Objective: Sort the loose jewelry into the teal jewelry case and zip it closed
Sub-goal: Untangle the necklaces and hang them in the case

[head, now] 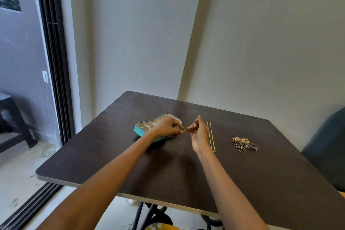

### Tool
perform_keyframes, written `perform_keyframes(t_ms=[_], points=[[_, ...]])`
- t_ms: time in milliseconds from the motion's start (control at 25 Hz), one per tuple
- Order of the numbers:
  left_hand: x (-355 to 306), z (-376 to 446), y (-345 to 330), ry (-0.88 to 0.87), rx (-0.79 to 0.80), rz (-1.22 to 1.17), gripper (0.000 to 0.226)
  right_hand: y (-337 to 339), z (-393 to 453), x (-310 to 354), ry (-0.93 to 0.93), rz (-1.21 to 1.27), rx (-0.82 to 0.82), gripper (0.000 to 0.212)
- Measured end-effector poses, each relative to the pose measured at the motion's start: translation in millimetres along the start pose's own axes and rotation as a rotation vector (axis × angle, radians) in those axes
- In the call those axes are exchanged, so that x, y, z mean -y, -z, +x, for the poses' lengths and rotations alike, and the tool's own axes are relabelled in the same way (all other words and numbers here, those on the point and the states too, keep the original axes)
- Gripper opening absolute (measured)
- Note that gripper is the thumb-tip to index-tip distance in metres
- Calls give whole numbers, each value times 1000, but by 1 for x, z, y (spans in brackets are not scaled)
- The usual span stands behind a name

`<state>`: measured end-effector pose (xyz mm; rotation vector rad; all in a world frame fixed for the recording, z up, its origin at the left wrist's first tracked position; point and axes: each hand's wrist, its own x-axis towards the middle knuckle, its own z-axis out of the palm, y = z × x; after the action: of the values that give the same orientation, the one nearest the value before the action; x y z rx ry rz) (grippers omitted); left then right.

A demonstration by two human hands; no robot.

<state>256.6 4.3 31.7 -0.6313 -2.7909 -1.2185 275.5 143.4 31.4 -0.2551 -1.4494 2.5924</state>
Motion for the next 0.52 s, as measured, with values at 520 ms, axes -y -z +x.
perform_keyframes(t_ms=[520], points=[[-1,-4,-9,-31,-72,94,23,8,-4,6,-12,-70,139,18]])
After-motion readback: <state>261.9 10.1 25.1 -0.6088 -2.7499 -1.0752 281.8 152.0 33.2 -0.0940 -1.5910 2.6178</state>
